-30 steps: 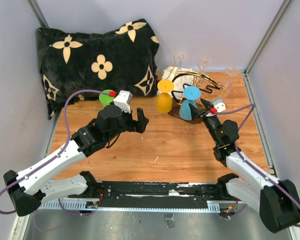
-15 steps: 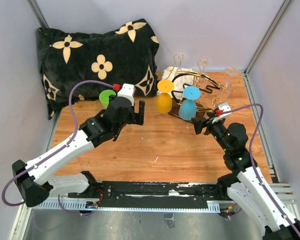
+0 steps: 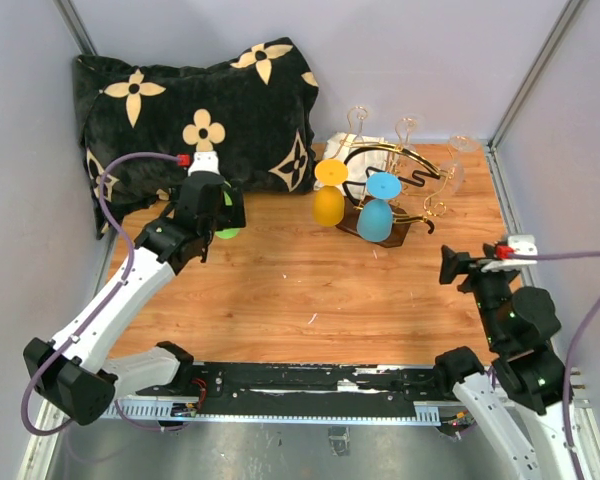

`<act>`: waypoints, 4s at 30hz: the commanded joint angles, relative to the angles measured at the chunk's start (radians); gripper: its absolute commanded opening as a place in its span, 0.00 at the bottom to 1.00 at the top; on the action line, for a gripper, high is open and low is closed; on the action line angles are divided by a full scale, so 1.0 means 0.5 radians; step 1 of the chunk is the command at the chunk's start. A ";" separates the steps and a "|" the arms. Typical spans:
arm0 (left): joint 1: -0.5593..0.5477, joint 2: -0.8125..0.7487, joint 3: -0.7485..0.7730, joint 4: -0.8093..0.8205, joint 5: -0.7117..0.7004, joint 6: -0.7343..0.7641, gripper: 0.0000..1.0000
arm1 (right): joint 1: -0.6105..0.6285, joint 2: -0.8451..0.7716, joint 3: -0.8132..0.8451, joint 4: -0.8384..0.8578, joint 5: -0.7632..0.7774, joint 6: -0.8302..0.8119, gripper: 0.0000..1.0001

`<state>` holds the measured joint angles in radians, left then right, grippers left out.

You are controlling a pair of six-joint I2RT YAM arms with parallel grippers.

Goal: Place the wine glass upside down on the wine glass rack
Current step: Turn the wine glass upside down at the wine rack, then pick up the wine glass at the center of the board.

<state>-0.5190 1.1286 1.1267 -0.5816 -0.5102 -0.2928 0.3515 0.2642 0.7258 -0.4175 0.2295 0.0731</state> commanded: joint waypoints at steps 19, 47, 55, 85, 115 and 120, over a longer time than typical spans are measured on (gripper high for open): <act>0.440 0.369 0.008 0.022 0.449 0.050 1.00 | -0.028 -0.219 0.161 0.030 0.290 -0.083 0.80; 0.608 1.054 0.460 0.182 0.470 0.099 1.00 | -0.028 -0.198 0.056 0.076 0.073 0.012 0.81; 0.611 1.101 0.560 0.168 0.494 0.133 0.99 | -0.028 -0.230 0.024 0.073 0.093 0.041 0.81; 0.253 0.116 -0.012 0.154 0.786 0.036 0.79 | -0.028 0.234 0.073 0.145 -1.146 0.346 0.77; -0.347 -0.575 -0.522 0.363 0.794 -0.292 0.77 | 1.202 0.709 -0.604 1.197 0.186 1.320 0.73; -0.393 -0.621 -0.542 0.428 0.827 -0.319 0.77 | 1.294 0.746 -0.670 1.345 0.277 1.473 0.72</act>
<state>-0.6956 0.8440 0.8627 -0.4412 -0.0990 -0.4259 0.9634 0.6300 0.4232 0.1364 0.2829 0.7017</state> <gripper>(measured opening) 0.770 0.729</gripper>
